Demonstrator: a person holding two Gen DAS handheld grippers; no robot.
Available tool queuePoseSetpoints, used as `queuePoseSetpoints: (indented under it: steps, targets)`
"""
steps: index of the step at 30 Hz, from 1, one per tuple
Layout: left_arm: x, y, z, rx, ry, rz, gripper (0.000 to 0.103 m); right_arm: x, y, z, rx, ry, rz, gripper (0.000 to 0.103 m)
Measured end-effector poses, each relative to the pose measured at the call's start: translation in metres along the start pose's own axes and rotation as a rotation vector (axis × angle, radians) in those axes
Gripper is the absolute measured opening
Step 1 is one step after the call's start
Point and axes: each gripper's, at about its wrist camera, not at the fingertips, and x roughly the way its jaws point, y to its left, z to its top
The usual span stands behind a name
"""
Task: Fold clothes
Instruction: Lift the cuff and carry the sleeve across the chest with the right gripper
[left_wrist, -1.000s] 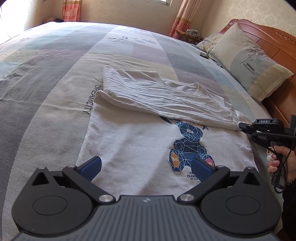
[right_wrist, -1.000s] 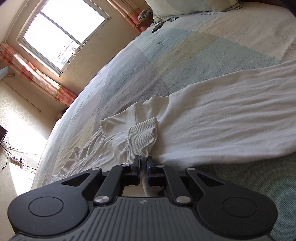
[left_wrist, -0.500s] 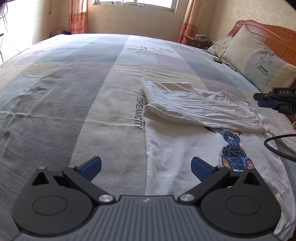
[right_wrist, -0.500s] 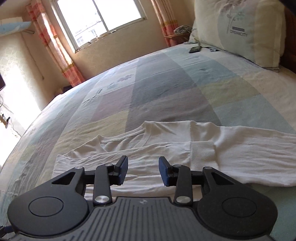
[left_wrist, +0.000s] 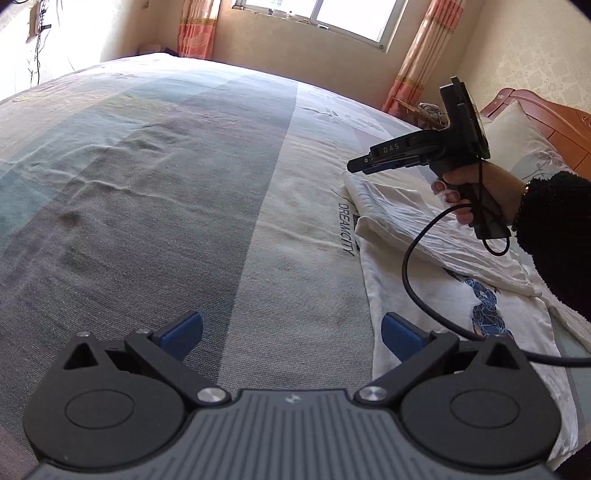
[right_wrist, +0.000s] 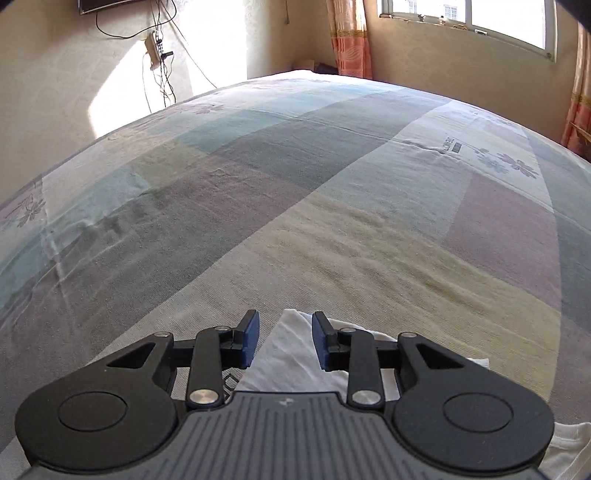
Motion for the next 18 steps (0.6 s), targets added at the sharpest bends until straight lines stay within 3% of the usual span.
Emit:
queuePoseSetpoints:
  steps: [3, 5, 7, 11, 15, 18]
  targets:
    - [0.000, 0.010, -0.003, -0.015, 0.009, 0.011, 0.102, 0.021, -0.004, 0.004, -0.013, 0.053, 0.027, 0.032]
    - [0.002, 0.016, -0.003, -0.028, 0.015, 0.015, 0.102, 0.028, -0.005, 0.003, -0.023, 0.090, 0.018, 0.004]
    - [0.004, 0.020, -0.003, -0.034, 0.022, 0.020, 0.102, 0.031, -0.007, 0.002, -0.021, 0.081, -0.040, 0.004]
    - [0.003, 0.027, -0.001, -0.038, 0.021, 0.042, 0.102, 0.023, -0.023, -0.002, 0.107, 0.027, -0.099, 0.010]
    - [0.001, 0.039, 0.002, -0.069, 0.002, 0.068, 0.102, -0.012, -0.006, -0.011, 0.104, -0.042, -0.056, 0.015]
    - [0.001, 0.048, 0.005, -0.093, -0.005, 0.096, 0.102, -0.038, 0.021, -0.028, 0.045, -0.026, 0.025, 0.015]
